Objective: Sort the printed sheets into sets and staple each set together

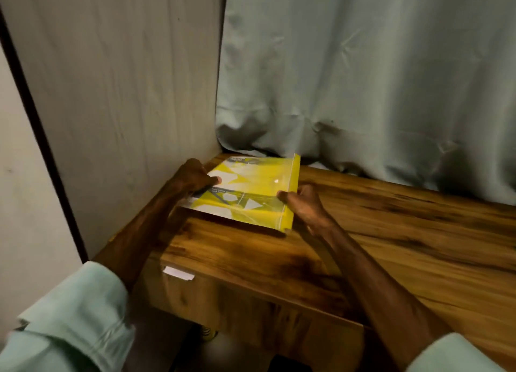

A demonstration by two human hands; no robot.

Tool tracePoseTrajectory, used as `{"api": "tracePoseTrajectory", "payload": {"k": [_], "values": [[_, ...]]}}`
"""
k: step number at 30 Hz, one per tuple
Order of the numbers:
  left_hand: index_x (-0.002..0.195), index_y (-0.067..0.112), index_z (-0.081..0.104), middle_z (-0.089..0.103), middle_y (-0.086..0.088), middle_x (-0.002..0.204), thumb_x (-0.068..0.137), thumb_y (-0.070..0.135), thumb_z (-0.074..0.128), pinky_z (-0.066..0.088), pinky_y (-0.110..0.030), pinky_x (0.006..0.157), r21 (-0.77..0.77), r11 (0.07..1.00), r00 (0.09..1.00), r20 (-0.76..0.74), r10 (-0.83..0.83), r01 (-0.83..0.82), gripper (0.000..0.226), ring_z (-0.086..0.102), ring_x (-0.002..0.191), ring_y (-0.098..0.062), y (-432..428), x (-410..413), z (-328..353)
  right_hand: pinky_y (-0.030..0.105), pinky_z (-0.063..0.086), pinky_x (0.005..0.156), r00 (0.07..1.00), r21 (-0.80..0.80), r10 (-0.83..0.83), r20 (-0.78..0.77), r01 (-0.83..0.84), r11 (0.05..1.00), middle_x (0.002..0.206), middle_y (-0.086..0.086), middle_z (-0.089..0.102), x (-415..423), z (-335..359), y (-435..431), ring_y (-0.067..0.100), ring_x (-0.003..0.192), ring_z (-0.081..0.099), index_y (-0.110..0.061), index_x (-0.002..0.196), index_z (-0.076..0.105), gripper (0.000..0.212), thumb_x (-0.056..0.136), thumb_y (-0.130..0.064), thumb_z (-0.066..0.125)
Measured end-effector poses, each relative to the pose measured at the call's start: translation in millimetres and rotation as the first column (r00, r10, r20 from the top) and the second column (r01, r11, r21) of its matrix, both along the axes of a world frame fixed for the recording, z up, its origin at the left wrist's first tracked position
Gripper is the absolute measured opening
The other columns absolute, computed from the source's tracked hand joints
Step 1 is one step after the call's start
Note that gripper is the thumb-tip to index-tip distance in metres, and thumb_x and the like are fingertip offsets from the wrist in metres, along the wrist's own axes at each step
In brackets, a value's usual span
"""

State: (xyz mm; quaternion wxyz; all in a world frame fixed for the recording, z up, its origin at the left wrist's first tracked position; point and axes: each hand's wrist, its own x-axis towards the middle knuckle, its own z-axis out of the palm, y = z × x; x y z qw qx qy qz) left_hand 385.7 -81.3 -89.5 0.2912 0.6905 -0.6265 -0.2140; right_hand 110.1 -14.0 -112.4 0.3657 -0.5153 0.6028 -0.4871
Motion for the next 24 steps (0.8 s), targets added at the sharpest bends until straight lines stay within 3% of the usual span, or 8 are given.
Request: {"api": "tracePoseTrajectory", "payload": {"k": [2,4,6,9,14,24], "values": [[0.114,-0.001,0.068,0.066,-0.023,0.119,0.087,0.050,0.076,0.049,-0.036,0.086,0.005,1.000,0.986,0.169,-0.008,0.007,0.059,0.065,0.108,-0.036,-6.5,11.7,-19.2,0.045,0.061,0.085,0.975,0.027,-0.019,-0.219,0.025,0.999,0.105,0.004,0.075,9.3,-12.6,-3.9,0.026,0.094,0.072,-0.013,0.104,0.074,0.038,0.073,-0.033,0.081],[0.136,0.009,0.059,0.057,-0.018,0.142,0.095,0.053,0.065,0.039,-0.039,0.105,-0.018,1.000,0.951,0.310,-0.012,0.019,0.061,0.054,0.129,-0.035,-9.7,13.9,-44.9,0.041,0.055,0.090,0.811,0.052,-0.038,-0.583,0.084,0.995,0.119,0.012,0.066,12.6,-23.9,-5.7,0.034,0.113,0.062,-0.013,0.112,0.067,0.051,0.077,-0.048,0.077],[0.135,0.016,0.058,0.055,-0.018,0.142,0.100,0.055,0.053,0.027,-0.045,0.112,-0.085,0.996,0.892,0.452,0.031,0.009,0.053,0.047,0.133,-0.038,-11.8,11.9,-65.4,0.040,0.045,0.096,0.655,0.034,-0.033,-0.755,0.090,0.995,0.128,0.020,0.058,12.5,-31.8,-12.1,0.039,0.125,0.049,-0.009,0.116,0.064,0.058,0.085,-0.059,0.068],[0.117,0.017,0.063,0.057,-0.020,0.131,0.102,0.050,0.048,0.027,-0.050,0.110,-0.166,0.986,0.881,0.468,0.067,0.014,0.039,0.043,0.127,-0.040,-14.0,10.4,-82.0,0.043,0.042,0.097,0.580,0.000,-0.021,-0.814,0.037,0.999,0.127,0.022,0.057,14.2,-38.2,-15.7,0.040,0.125,0.045,-0.012,0.119,0.062,0.054,0.092,-0.059,0.059],[0.117,0.015,0.061,0.058,-0.013,0.131,0.105,0.044,0.045,0.032,-0.049,0.108,-0.181,0.980,0.900,0.436,0.006,0.082,0.035,0.044,0.127,-0.037,-8.3,14.4,-85.0,0.044,0.041,0.098,0.416,-0.089,-0.072,-0.907,-0.022,0.996,0.127,0.023,0.050,22.5,-49.3,2.8,0.040,0.120,0.044,-0.019,0.120,0.066,0.043,0.103,-0.049,0.041],[0.105,0.018,0.057,0.064,-0.013,0.116,0.104,0.040,0.044,0.035,-0.052,0.105,-0.277,0.952,0.930,0.367,-0.019,0.129,0.025,0.052,0.116,-0.038,12.4,25.4,-92.4,0.049,0.039,0.099,0.392,-0.125,-0.098,-0.915,-0.043,0.991,0.120,0.022,0.056,24.4,-60.7,22.6,0.038,0.118,0.045,-0.017,0.113,0.068,0.066,0.095,-0.058,0.020]]}}
